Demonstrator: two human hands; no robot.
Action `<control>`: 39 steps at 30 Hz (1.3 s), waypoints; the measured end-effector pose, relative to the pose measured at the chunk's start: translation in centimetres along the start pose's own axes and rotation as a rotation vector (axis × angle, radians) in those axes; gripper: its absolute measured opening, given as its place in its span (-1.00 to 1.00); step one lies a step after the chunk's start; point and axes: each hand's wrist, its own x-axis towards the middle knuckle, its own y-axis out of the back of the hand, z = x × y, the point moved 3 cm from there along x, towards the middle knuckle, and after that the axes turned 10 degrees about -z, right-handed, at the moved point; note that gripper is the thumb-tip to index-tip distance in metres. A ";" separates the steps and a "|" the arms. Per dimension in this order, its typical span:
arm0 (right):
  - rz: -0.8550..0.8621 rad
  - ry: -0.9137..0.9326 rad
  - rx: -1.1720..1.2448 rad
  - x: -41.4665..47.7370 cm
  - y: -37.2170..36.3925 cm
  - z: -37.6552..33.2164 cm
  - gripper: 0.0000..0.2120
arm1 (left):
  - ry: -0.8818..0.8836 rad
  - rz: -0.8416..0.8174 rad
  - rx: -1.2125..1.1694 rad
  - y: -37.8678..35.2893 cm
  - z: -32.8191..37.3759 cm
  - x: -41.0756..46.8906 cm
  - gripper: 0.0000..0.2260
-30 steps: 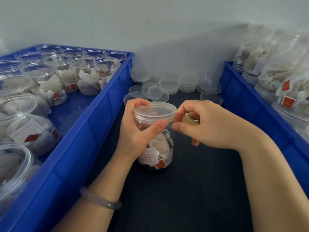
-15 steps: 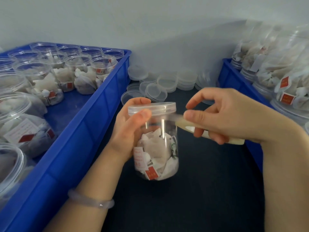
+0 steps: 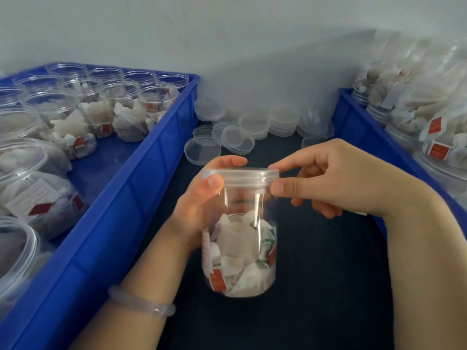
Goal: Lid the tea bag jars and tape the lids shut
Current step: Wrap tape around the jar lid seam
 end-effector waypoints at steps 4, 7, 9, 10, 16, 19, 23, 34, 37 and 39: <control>-0.065 0.009 0.097 0.9 -0.8 0.3 -0.37 | -0.018 0.019 -0.015 0.4 0.1 -0.5 -0.06; -0.118 0.034 0.109 1.3 -1.3 0.3 -0.51 | -0.021 0.103 0.023 0.6 0.2 -0.4 -0.09; -0.085 0.049 0.095 1.4 -1.0 0.3 -0.60 | -0.114 0.244 0.212 1.1 0.7 -0.1 -0.21; -0.050 0.045 0.076 1.3 -0.7 0.4 -0.63 | -0.159 0.365 0.338 1.5 1.0 -0.1 -0.26; 0.143 -0.007 -0.175 2.1 -1.2 0.4 -0.49 | -0.185 0.378 0.809 1.4 1.0 -0.3 -0.50; 0.112 0.036 -0.247 3.0 -2.2 0.0 -0.43 | -0.158 0.415 0.796 1.6 0.2 -0.3 -0.11; -0.021 -0.015 -0.161 2.4 -2.1 0.0 -0.22 | -0.187 0.498 0.785 2.2 0.9 -0.4 -0.27; 0.183 -0.061 -0.121 -0.1 0.7 0.5 -0.27 | -0.034 0.313 0.640 2.2 -0.1 0.1 -0.58; 0.200 -0.058 -0.128 0.3 0.6 0.7 -0.24 | -0.038 0.259 0.599 2.1 0.0 0.0 -0.55; 0.160 -0.078 -0.123 0.6 0.4 0.7 -0.20 | -0.043 0.232 0.573 2.1 0.1 -0.1 -0.44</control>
